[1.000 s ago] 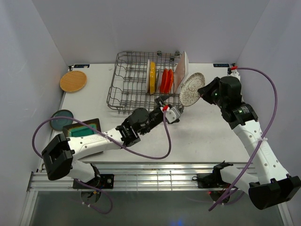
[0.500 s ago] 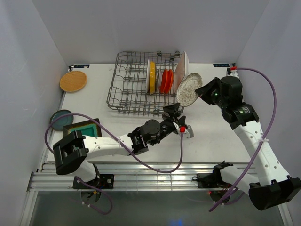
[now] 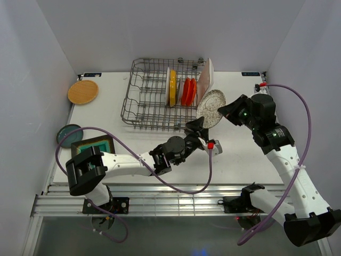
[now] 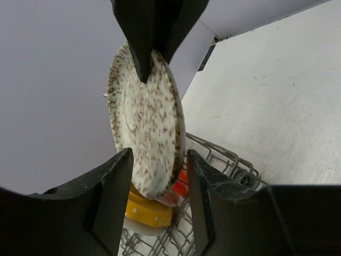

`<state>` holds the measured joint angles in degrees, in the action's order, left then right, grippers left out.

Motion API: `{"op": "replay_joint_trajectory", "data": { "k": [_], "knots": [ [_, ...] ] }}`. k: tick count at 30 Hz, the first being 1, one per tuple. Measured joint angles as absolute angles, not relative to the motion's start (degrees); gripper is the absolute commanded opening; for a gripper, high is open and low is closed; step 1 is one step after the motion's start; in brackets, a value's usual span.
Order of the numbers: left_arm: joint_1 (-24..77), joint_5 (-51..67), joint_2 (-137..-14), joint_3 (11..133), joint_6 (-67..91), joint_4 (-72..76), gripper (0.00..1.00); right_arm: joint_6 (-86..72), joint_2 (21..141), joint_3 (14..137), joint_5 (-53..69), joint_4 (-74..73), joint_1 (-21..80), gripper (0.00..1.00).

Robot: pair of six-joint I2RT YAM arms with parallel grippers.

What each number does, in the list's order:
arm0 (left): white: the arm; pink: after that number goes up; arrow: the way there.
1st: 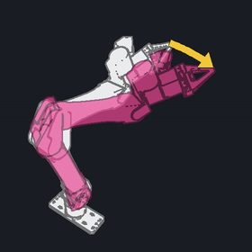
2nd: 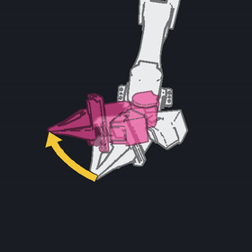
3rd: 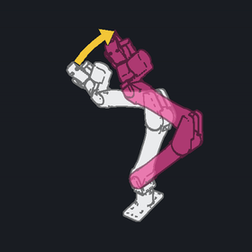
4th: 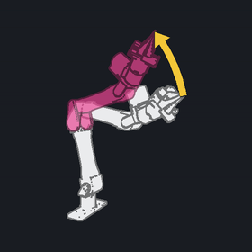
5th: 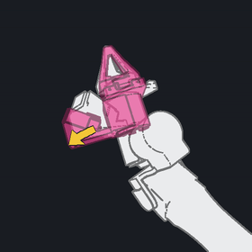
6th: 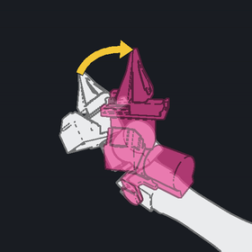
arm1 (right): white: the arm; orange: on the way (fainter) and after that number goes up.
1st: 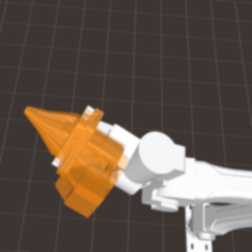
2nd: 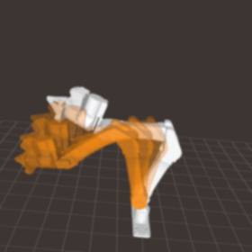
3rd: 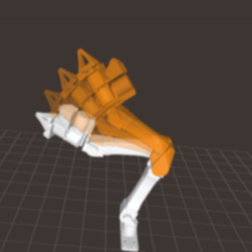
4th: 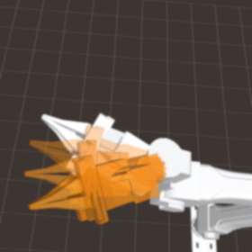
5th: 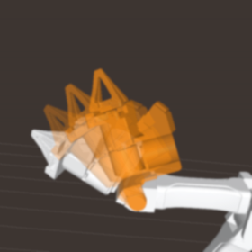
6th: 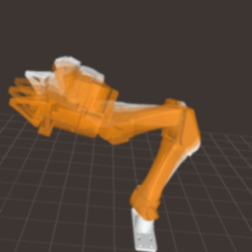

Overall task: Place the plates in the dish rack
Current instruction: Insert the plate into the dish rack.

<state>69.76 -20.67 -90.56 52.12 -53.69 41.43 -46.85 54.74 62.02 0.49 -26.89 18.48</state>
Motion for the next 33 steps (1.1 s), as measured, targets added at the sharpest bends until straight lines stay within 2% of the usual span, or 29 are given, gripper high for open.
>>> {"op": "replay_joint_trajectory", "data": {
  "k": [1,3,4,11,14,16,17,20,33],
  "knots": [
    [69.76,-20.80,-90.67,52.18,-53.78,41.69,0.46,-47.00,54.74,61.65,0.82,-26.89,18.59,0.08],
    [69.76,-21.06,-90.67,52.23,-53.65,41.67,0.37,-47.70,54.72,60.53,1.39,-26.20,18.87,0.08],
    [69.80,-21.12,-90.76,52.23,-53.74,41.32,0.28,-47.90,54.72,60.14,1.67,-25.52,18.90,0.08],
    [70.15,-21.58,-91.22,52.23,-55.29,41.12,0.00,-49.28,54.78,59.81,1.39,-25.52,18.94,0.08],
    [70.15,-21.80,-91.31,52.23,-55.51,41.28,0.00,-49.19,54.85,59.81,1.48,-25.28,18.94,0.10],
    [70.15,-22.06,-91.31,52.23,-55.64,41.54,0.00,-49.06,55.00,59.81,1.67,-24.91,18.94,0.22],
    [70.15,-22.15,-91.31,52.23,-55.66,41.69,0.00,-49.01,55.11,59.81,1.83,-24.60,18.94,0.36],
    [70.13,-22.79,-91.31,52.18,-54.61,43.38,0.00,-48.07,55.46,59.75,2.59,-22.48,18.94,0.55],
    [69.52,-27.00,-91.85,51.86,-52.97,46.19,0.00,-45.71,52.99,56.51,0.75,-16.25,19.16,0.61]
  ]
}}
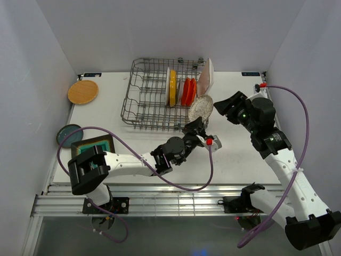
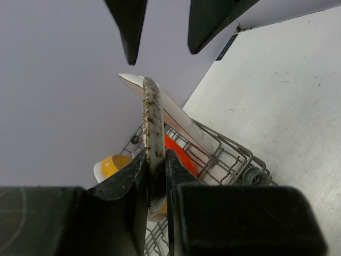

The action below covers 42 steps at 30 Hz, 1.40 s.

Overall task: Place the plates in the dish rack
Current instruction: Insert the plate into the dish rack.

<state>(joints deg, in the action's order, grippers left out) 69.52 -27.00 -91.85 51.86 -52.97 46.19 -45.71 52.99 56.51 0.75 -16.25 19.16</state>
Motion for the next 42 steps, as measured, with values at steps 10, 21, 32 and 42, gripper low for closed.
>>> {"op": "replay_joint_trajectory", "data": {
  "k": [10,21,32,42],
  "knots": [
    [63.29,-28.99,-90.21,51.88,-44.64,45.30,0.00,-37.32,40.62,41.45,-9.04,-4.54,19.20,0.65],
    [32.64,-16.78,-75.00,53.28,-12.21,36.01,0.00,-33.74,38.52,27.16,-11.20,6.33,19.20,0.65],
    [21.34,-3.77,-80.44,53.19,5.67,35.55,0.00,-32.53,40.03,23.46,-11.25,12.10,19.20,0.64],
    [15.14,6.31,-88.55,53.19,15.66,36.73,0.00,-32.25,38.92,22.17,-11.70,14.20,19.20,0.64]
  ]
}}
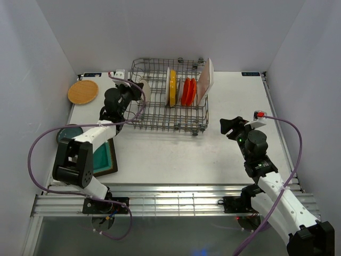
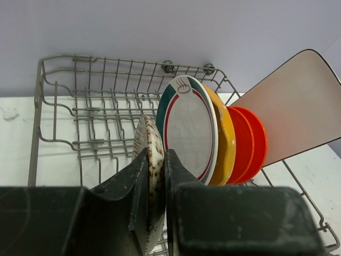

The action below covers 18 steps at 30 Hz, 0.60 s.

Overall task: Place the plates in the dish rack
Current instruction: Insert the plate into the dish rack.

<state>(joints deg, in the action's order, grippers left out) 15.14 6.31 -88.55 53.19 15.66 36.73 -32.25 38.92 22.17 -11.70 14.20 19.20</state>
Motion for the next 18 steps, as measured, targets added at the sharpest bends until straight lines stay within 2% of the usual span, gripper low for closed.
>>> {"op": "replay_joint_trajectory", "data": {
  "k": [10,18],
  "knots": [
    [13.19,12.56,-93.17,53.25,24.73,41.71,0.00,-32.10,39.59,21.63,-11.62,15.25,19.20,0.64],
    [14.20,12.49,-100.99,57.60,26.81,43.72,0.00,-32.08,39.59,21.63,-11.62,15.55,19.20,0.65]
  ]
}}
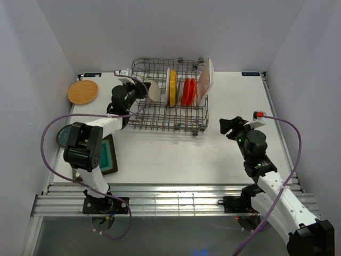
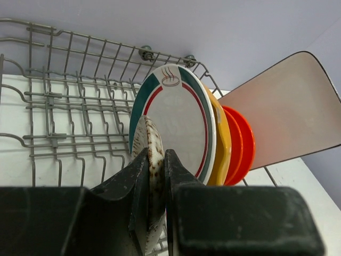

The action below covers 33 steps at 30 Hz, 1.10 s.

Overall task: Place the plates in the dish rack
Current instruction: Insert the plate into the dish rack.

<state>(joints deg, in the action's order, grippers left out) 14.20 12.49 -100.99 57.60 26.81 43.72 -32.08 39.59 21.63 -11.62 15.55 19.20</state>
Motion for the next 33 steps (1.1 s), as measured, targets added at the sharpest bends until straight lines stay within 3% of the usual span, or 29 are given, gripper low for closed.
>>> {"op": "replay_joint_trajectory", "data": {
  "k": [12,33],
  "knots": [
    [18.41,7.99,-108.99,69.23,22.06,41.58,0.00,-32.08,40.12,21.63,-11.44,16.16,19.20,0.65],
    [18.48,5.65,-116.03,71.64,19.90,40.18,0.00,-32.08,40.25,21.63,-10.74,16.60,19.20,0.65]
  ]
}}
